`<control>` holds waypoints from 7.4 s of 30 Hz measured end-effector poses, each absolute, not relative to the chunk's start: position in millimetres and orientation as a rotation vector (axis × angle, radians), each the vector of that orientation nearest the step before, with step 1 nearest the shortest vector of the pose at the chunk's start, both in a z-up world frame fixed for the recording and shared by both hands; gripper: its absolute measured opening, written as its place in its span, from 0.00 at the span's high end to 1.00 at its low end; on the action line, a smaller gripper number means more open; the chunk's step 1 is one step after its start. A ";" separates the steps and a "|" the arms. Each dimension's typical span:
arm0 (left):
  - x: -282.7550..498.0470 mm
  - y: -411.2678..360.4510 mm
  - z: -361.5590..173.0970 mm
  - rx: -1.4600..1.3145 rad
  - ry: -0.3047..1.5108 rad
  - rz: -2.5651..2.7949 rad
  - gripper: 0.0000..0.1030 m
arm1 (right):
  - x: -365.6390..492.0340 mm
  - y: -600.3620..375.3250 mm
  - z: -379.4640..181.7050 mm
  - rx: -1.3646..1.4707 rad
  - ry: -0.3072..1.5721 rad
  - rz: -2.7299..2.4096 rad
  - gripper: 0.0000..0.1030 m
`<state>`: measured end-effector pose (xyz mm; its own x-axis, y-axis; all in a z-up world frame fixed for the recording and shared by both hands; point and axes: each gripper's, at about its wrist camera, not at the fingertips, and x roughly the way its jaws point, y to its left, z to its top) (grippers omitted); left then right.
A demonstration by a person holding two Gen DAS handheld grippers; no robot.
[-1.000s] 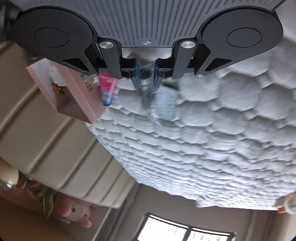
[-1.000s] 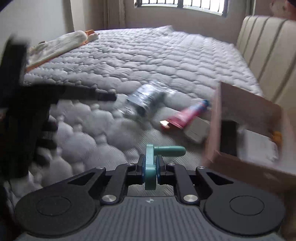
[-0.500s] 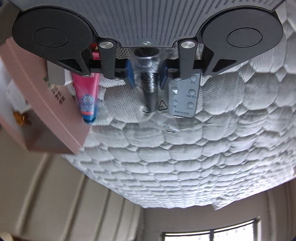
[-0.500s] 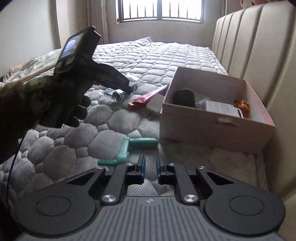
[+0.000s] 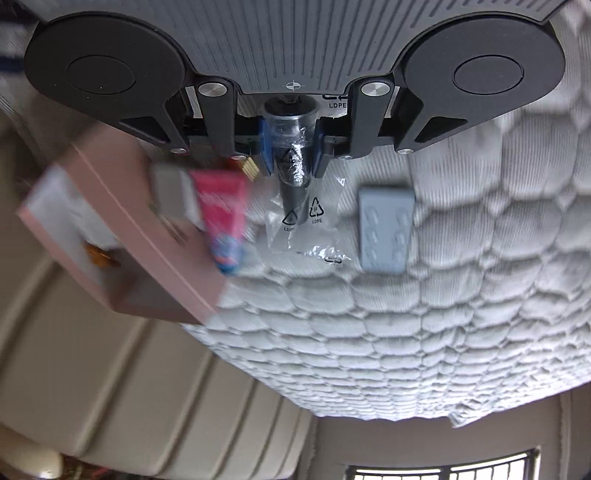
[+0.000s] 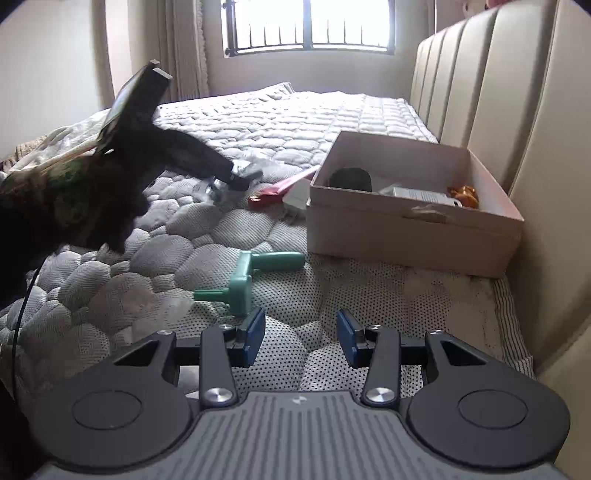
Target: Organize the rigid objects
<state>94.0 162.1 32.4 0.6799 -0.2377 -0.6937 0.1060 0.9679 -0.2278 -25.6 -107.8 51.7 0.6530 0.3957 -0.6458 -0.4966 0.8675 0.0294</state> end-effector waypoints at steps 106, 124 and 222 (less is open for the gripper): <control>39.9 148.6 39.4 -0.273 0.728 -0.232 0.73 | -9.7 -121.4 46.2 -0.163 0.649 0.315 0.26; 167.9 215.6 31.3 -0.333 0.789 0.074 0.72 | -15.3 -130.7 8.6 -0.103 0.685 0.356 0.21; 70.1 154.1 51.8 -0.238 0.720 -0.114 0.83 | -1.1 -43.7 54.8 -0.328 0.835 0.376 0.87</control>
